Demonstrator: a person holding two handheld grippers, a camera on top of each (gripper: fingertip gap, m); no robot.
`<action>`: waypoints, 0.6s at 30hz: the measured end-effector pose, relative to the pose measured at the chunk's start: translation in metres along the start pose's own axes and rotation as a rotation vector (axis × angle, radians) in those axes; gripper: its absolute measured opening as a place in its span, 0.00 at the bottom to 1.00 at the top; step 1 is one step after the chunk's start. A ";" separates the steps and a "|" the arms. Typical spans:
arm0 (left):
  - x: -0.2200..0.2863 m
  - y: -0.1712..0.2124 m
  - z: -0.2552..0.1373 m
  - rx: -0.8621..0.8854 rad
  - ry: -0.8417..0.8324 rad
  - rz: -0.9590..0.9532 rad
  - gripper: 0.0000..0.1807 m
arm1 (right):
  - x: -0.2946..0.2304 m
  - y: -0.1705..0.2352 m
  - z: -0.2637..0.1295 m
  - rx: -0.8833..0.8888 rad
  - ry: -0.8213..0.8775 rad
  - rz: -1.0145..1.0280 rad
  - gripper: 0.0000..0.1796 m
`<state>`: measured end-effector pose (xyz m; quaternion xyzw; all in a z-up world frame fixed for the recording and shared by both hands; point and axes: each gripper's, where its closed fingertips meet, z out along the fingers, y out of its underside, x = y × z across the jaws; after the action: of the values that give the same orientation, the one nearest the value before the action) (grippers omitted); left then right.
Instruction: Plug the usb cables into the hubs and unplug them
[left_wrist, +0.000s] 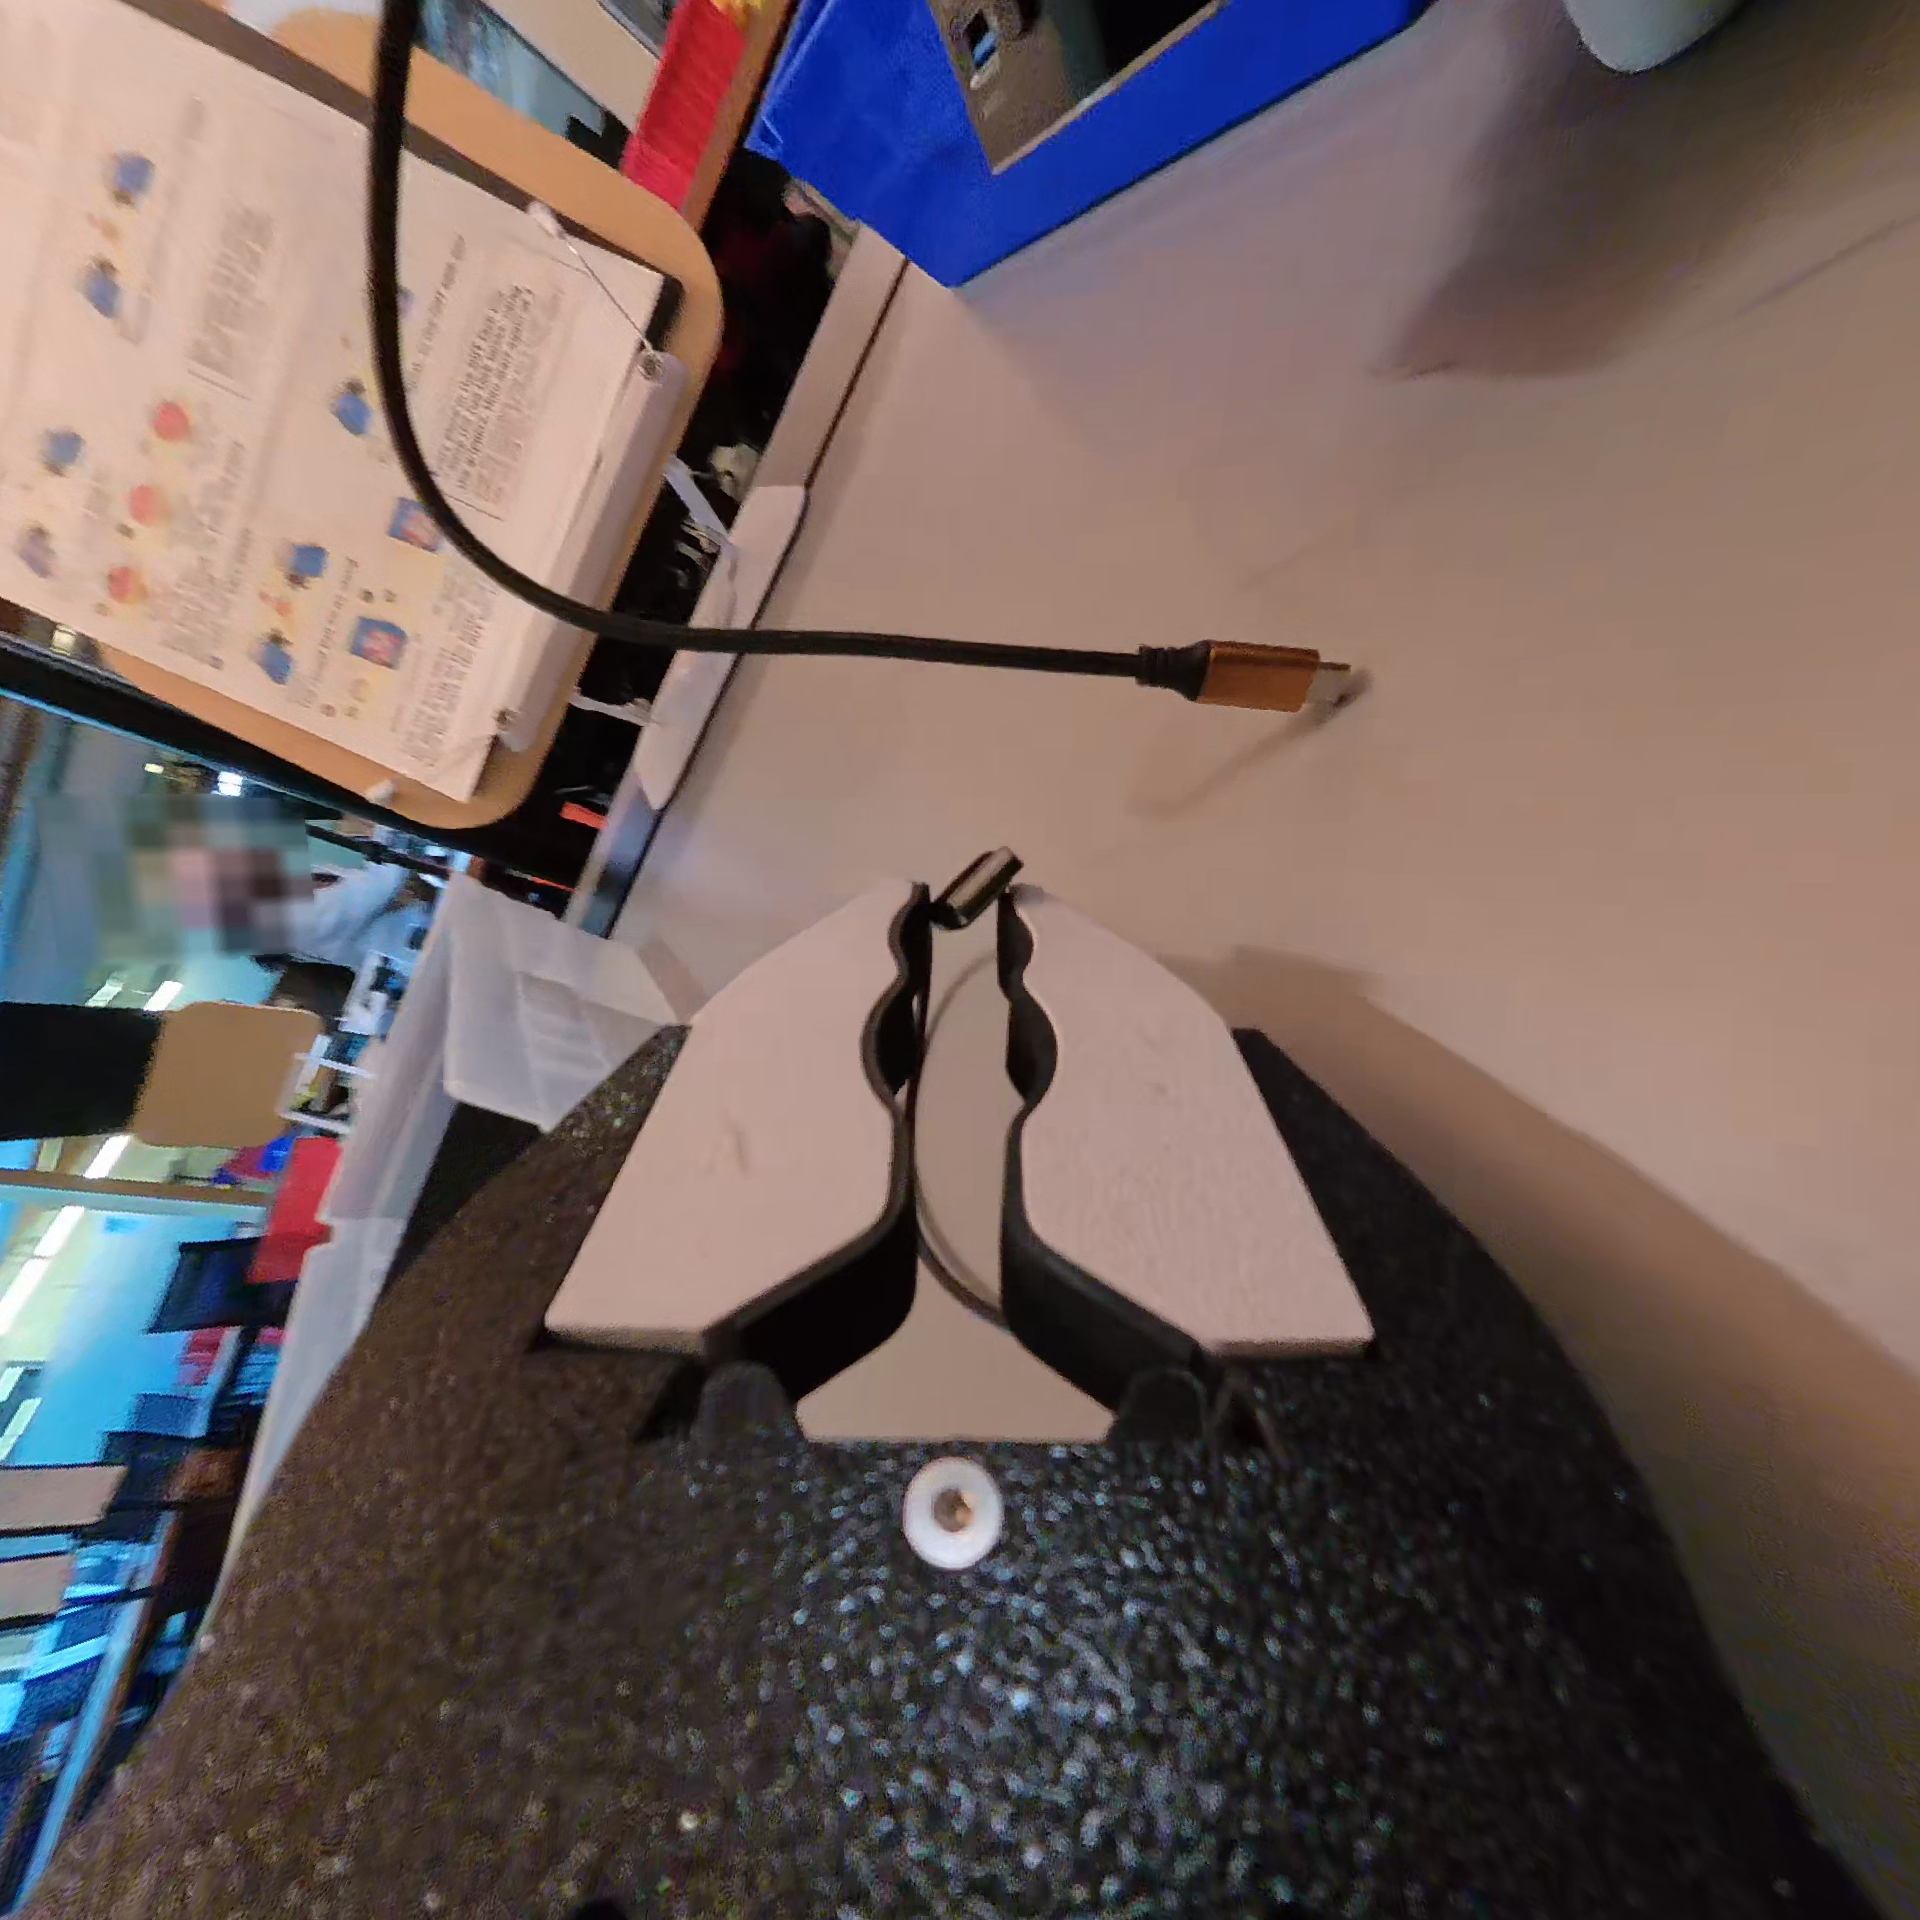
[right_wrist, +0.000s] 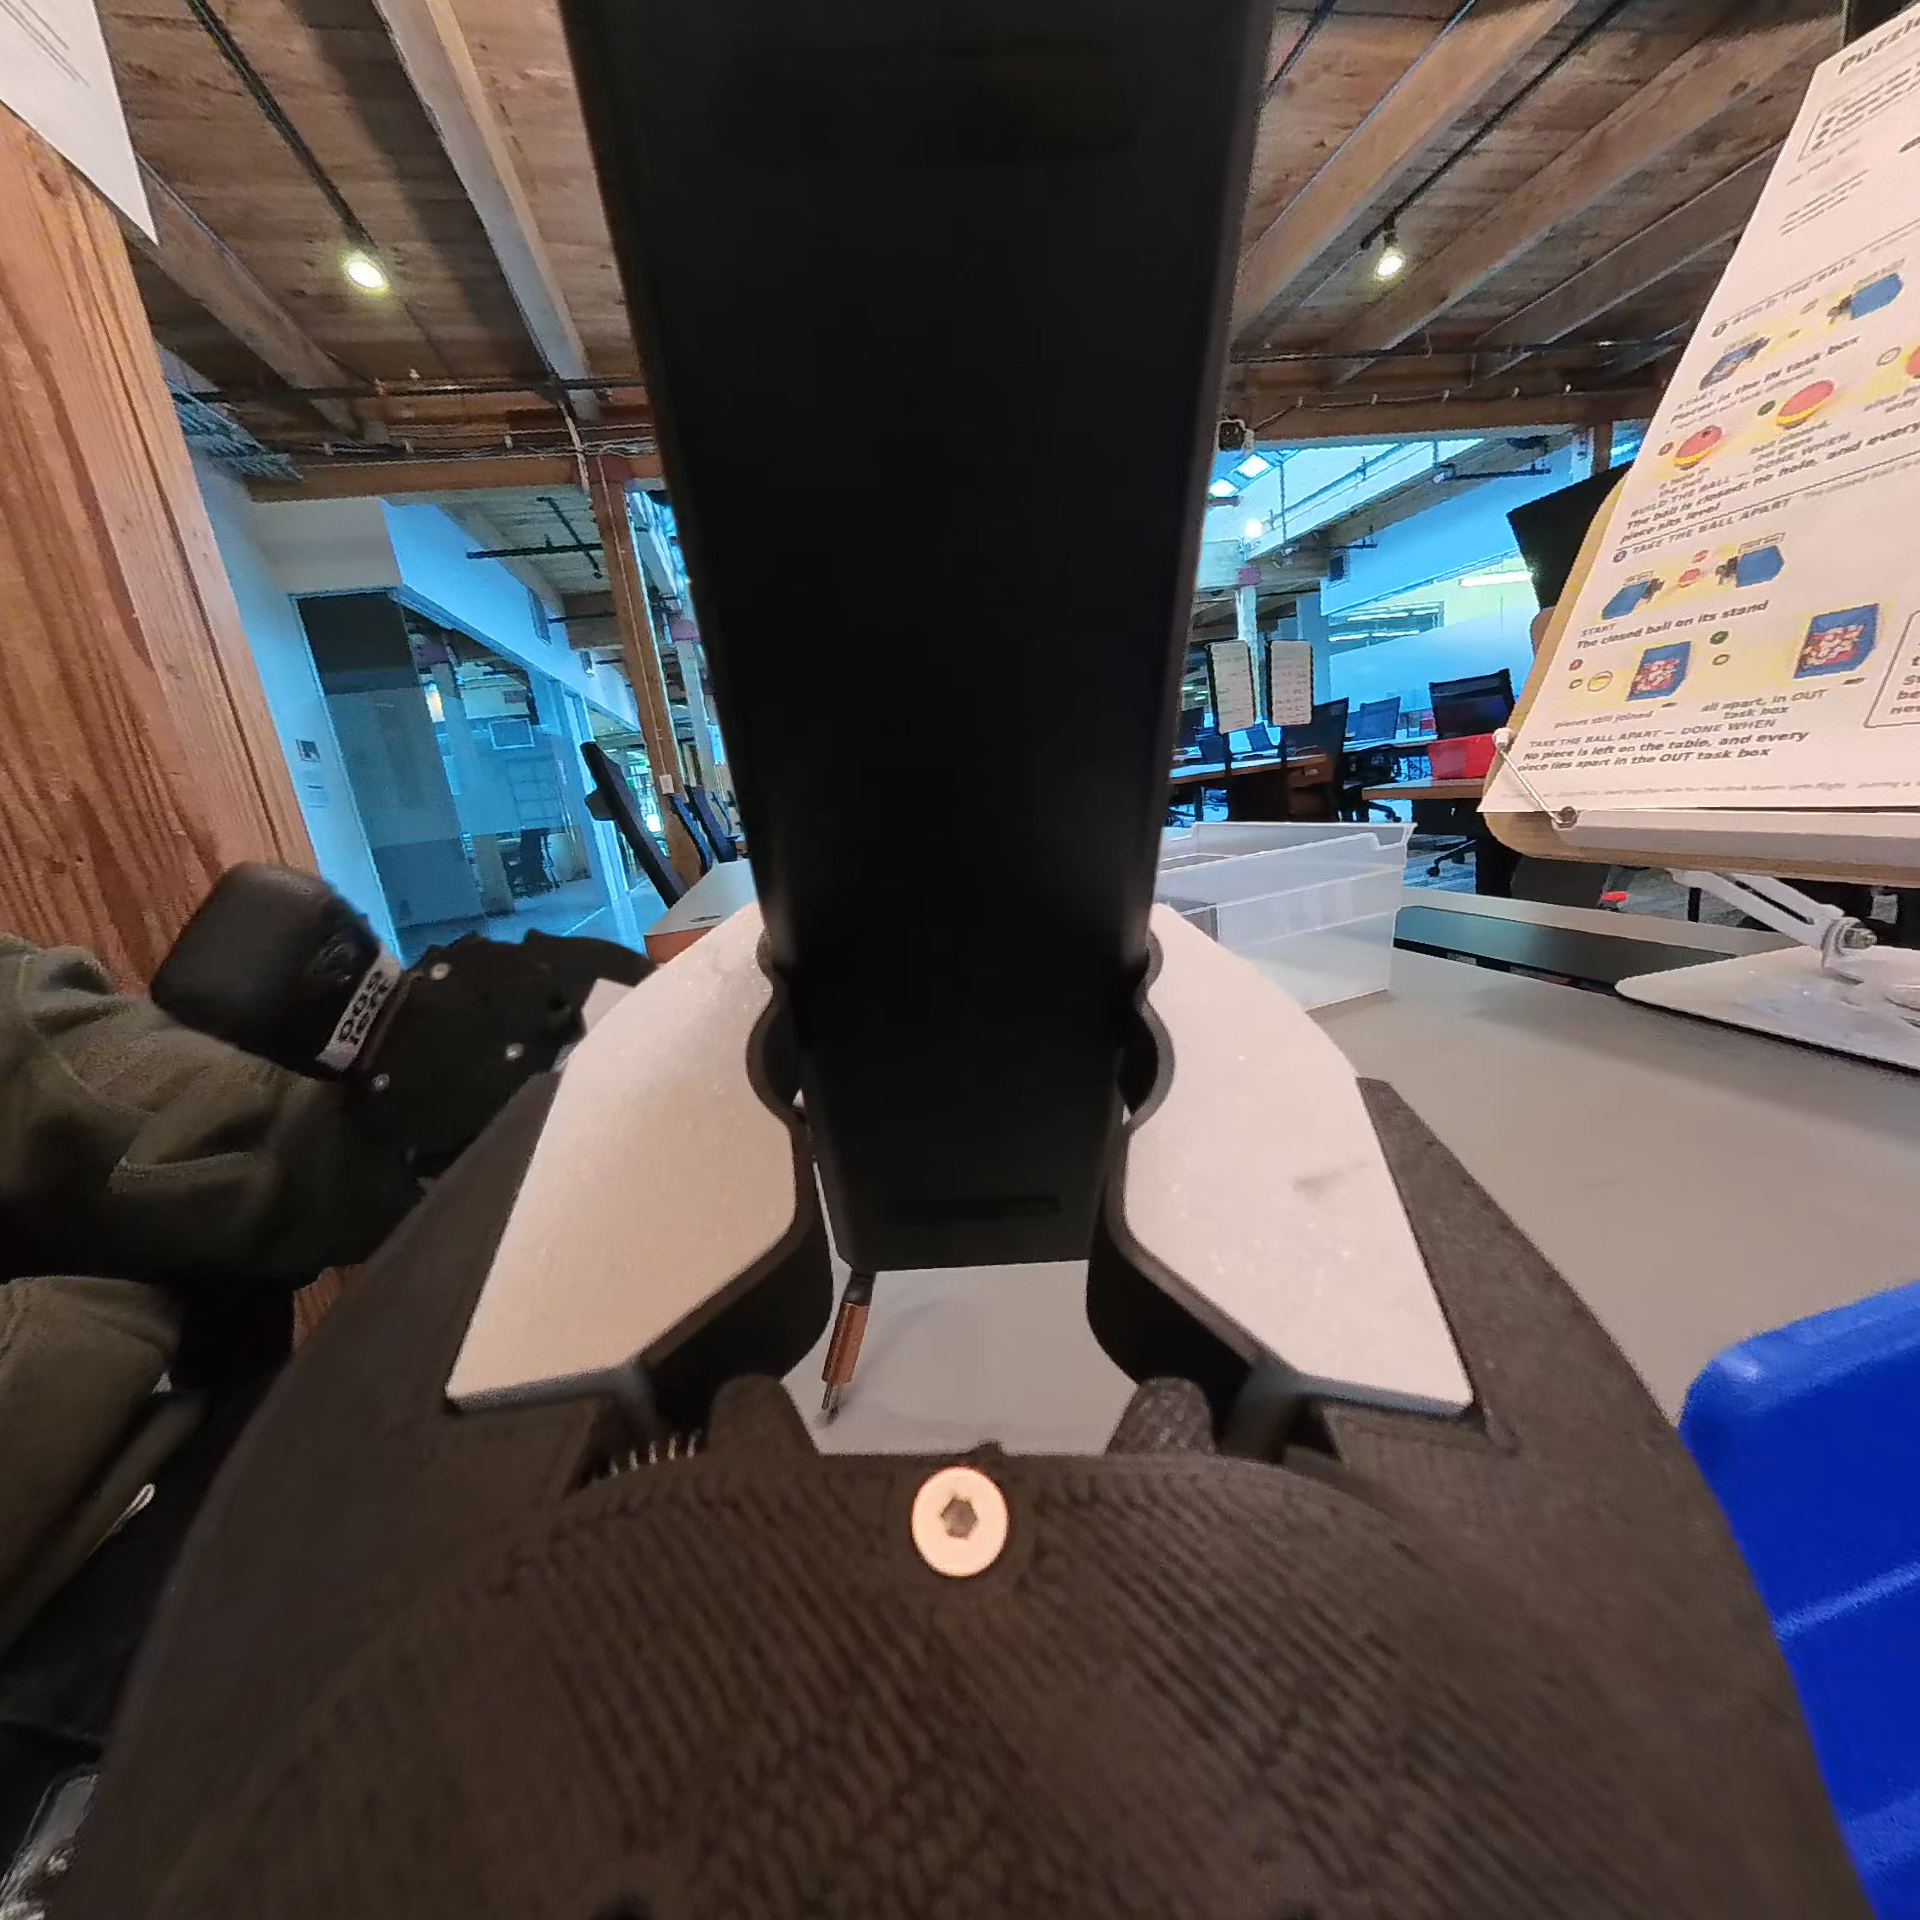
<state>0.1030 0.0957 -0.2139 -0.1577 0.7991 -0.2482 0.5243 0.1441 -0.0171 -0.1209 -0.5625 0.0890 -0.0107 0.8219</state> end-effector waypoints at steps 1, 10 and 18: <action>0.000 -0.001 0.002 -0.004 0.026 -0.017 0.06 | 0.000 0.000 0.000 -0.002 0.001 0.000 0.34; -0.022 -0.006 0.019 -0.070 0.239 -0.168 0.05 | 0.000 0.000 0.000 -0.002 -0.006 0.004 0.34; -0.030 0.021 0.047 -0.236 0.048 -0.082 0.06 | 0.001 -0.001 -0.001 0.009 0.003 0.005 0.34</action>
<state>0.1580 0.1173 -0.2178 -0.2450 0.8278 -0.1776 0.4724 0.1450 -0.0183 -0.1204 -0.5587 0.0916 -0.0098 0.8242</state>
